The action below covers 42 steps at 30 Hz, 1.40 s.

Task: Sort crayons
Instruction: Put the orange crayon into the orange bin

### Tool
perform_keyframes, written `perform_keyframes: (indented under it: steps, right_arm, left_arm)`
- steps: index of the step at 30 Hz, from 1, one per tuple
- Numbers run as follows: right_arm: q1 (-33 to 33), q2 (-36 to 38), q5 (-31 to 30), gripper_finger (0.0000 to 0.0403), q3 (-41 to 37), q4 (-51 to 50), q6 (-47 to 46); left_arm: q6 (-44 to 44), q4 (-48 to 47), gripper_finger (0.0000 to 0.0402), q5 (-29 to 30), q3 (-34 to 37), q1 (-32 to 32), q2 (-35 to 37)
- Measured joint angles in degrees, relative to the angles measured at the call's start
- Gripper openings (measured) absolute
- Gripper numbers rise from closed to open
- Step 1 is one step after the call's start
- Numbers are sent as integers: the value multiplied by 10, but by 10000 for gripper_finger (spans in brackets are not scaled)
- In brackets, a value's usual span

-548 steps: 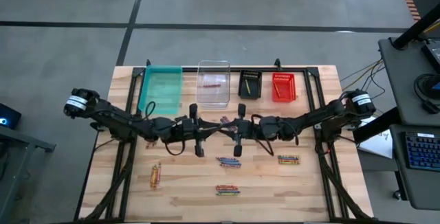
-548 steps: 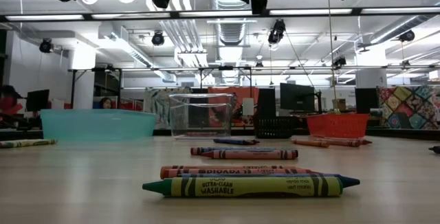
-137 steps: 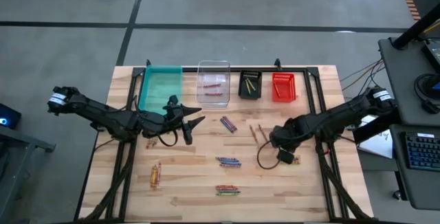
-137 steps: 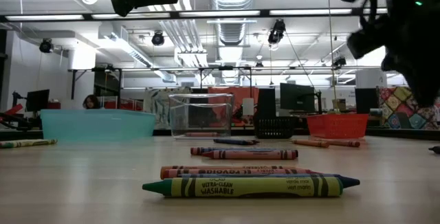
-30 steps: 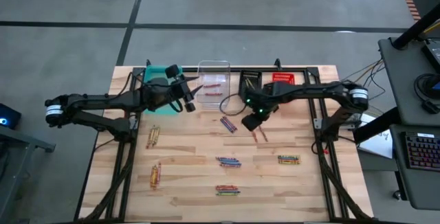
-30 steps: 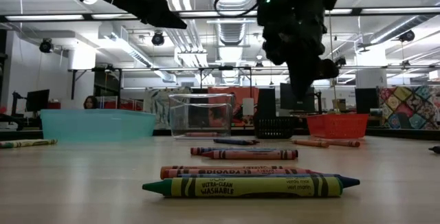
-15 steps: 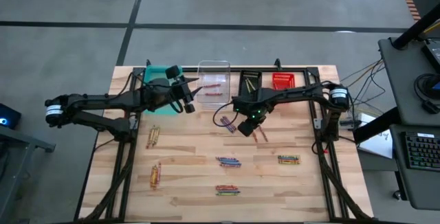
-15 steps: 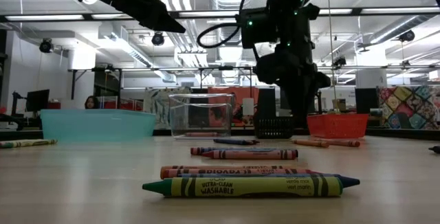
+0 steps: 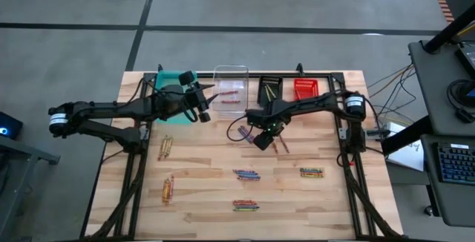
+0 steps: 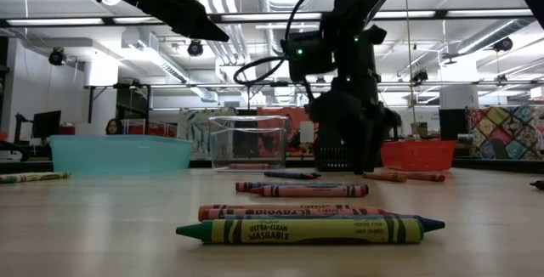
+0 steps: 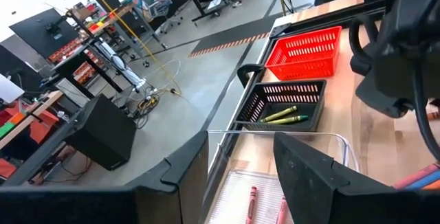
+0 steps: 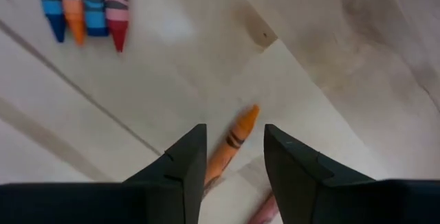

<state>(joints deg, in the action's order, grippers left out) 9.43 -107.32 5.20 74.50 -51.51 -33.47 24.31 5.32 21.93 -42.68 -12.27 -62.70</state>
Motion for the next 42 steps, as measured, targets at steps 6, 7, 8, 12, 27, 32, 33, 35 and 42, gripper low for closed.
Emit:
perform_keyframes:
  steps: [6,7,8,12,27,32,33,35,42]
  right_arm:
    - [-1,-6,-8,111,0,21,-1]
    - [-1,-6,-8,103,0,25,-1]
    - [-1,-6,-9,94,0,25,-3]
    - [-1,-6,-10,54,-1,31,-11]
    - [3,6,-9,9,0,47,3]
    - [15,36,-8,9,3,43,16]
    - [18,44,-8,9,3,42,19]
    - [22,61,-8,9,3,39,30]
    - [65,129,-53,9,5,25,75]
  left_arm:
    - [-10,-4,149,0,0,0,0]
    - [-13,-4,149,0,0,0,0]
    - [-15,-4,149,0,0,0,0]
    - [-23,-5,149,0,0,0,0]
    - [-28,-13,149,0,0,0,0]
    - [-38,-12,149,0,0,0,0]
    - [-38,-12,149,0,0,0,0]
    - [-39,-12,149,0,0,0,0]
    - [-39,-8,149,0,0,0,0]
